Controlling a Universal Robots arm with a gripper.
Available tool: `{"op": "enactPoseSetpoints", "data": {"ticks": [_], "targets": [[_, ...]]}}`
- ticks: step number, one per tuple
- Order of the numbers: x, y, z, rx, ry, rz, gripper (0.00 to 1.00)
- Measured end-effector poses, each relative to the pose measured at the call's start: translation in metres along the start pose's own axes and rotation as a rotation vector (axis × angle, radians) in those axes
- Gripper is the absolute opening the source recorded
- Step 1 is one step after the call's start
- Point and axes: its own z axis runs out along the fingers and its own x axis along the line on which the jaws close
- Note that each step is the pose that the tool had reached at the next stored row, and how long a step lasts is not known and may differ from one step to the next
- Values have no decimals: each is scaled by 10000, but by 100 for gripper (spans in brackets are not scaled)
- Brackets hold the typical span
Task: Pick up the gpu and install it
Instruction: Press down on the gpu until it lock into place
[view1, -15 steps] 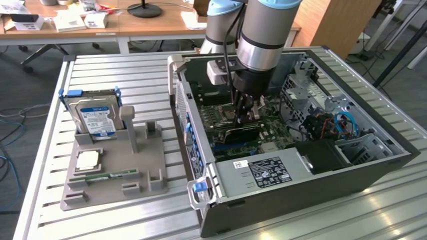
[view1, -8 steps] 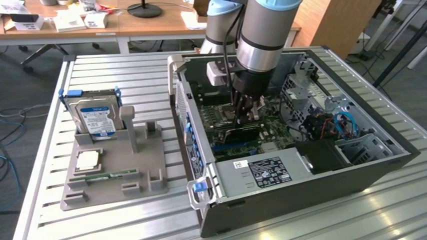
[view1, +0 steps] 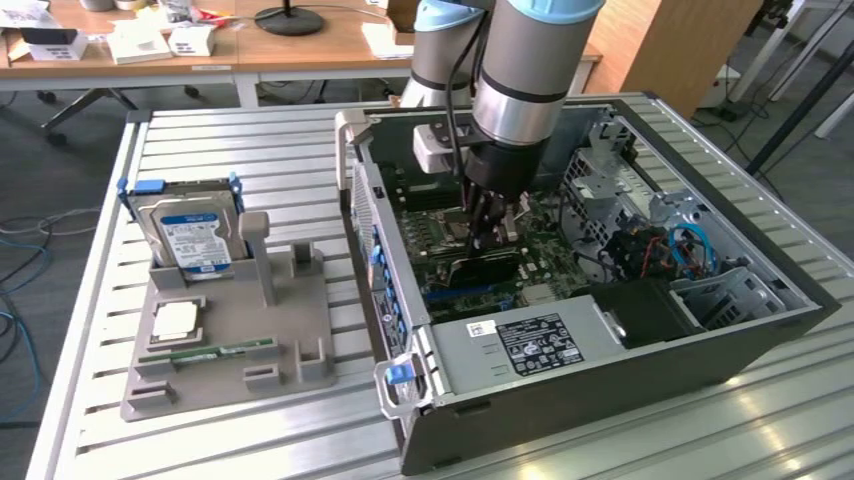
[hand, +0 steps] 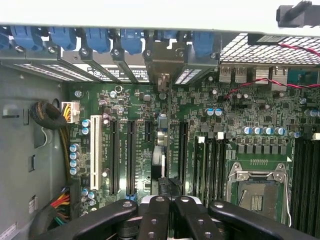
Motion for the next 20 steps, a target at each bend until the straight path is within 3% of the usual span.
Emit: {"op": "enactPoseSetpoints", "data": {"ticks": [20], "targets": [[1, 0, 41, -2, -1, 0, 10]]}}
